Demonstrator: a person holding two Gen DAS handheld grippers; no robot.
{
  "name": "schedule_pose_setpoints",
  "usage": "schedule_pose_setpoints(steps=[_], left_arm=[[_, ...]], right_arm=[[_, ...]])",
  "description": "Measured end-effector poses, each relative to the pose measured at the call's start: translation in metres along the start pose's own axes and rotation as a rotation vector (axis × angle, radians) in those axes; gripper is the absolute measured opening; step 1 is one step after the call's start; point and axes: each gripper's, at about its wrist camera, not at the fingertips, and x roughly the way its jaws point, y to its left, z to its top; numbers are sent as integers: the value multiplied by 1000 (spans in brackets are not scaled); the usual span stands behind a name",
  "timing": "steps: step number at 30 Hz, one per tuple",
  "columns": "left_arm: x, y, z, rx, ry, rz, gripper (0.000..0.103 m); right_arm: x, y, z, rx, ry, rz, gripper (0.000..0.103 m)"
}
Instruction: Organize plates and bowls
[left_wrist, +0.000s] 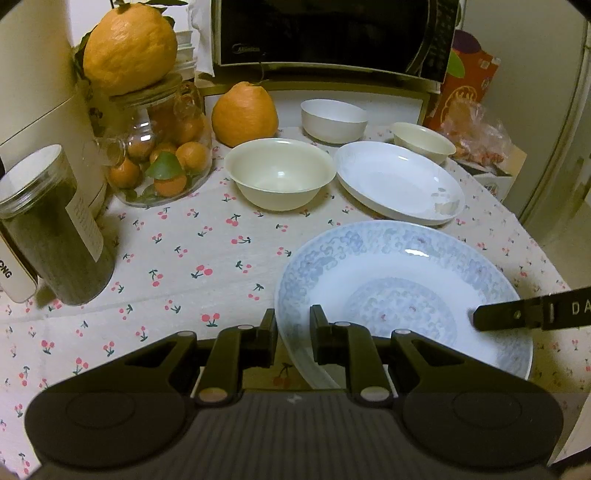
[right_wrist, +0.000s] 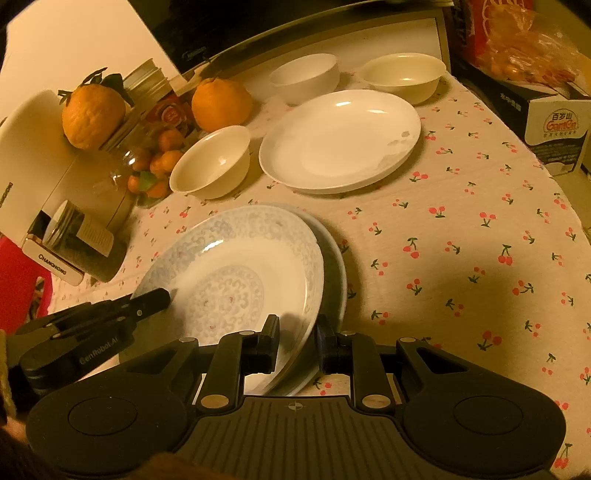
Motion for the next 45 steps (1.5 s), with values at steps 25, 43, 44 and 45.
schedule_pose_setpoints(steps=[25,43,44,45], left_arm=[[4,-15,-1,72,14,63,17],[6,-27,-4,142,20,120,19],[6,-27,-4,142,22,119,20],[6,-27,-4,143,22,119,20]], right_arm=[[-5,-6,4,51,5,2,14],[-8,14,4,-99,-7,-99,15],[-8,16,3,-113,-5,-106,16],[-8,18,3,-125,-3,-114,16]])
